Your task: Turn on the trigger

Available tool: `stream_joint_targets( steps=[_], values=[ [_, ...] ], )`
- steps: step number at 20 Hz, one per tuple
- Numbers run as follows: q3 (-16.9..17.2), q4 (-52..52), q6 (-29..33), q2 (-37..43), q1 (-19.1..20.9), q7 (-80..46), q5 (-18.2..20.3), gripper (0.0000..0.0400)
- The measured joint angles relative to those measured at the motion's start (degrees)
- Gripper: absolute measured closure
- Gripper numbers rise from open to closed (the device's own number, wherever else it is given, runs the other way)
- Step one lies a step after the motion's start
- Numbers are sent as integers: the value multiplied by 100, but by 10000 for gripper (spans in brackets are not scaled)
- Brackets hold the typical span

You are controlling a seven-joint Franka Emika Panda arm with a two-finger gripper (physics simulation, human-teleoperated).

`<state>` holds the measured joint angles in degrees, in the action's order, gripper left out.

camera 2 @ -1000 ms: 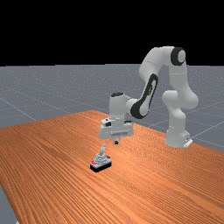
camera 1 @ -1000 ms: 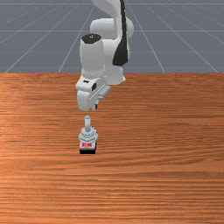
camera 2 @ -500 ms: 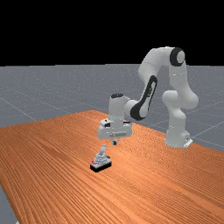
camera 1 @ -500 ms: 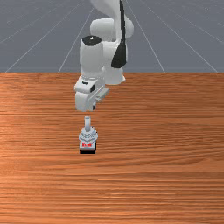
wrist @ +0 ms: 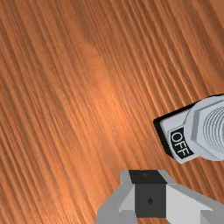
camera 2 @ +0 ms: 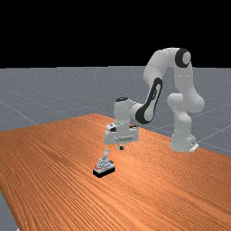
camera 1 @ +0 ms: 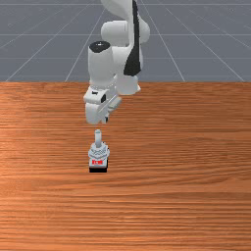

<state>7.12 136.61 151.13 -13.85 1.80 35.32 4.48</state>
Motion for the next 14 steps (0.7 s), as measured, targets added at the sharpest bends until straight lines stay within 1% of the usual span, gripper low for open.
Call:
stream_joint_targets(
  steps=[1,4,5,6,7,8,9,10,11,12,13,14],
  values=[
    [140,68,60,36,-134,-497,-226,400],
    [187,34,44,11,-84,-509,-194,400],
    [61,220,513,61,67,15,-24,400],
    [124,56,217,-1,29,-97,-141,400],
    [428,-129,67,-118,-279,-781,-832,400],
    [508,-293,5,-227,-376,-956,-987,400],
    [525,-452,-51,-330,-412,-998,-1007,400],
    [470,-624,-108,-434,-374,-901,-886,400],
    [296,-766,-167,-508,-215,-594,-556,400],
    [11,-878,-300,-553,66,-60,0,400],
    [116,-751,89,-531,-51,-287,-219,400],
    [85,-768,215,-564,-29,-255,-173,400]
  ],
)
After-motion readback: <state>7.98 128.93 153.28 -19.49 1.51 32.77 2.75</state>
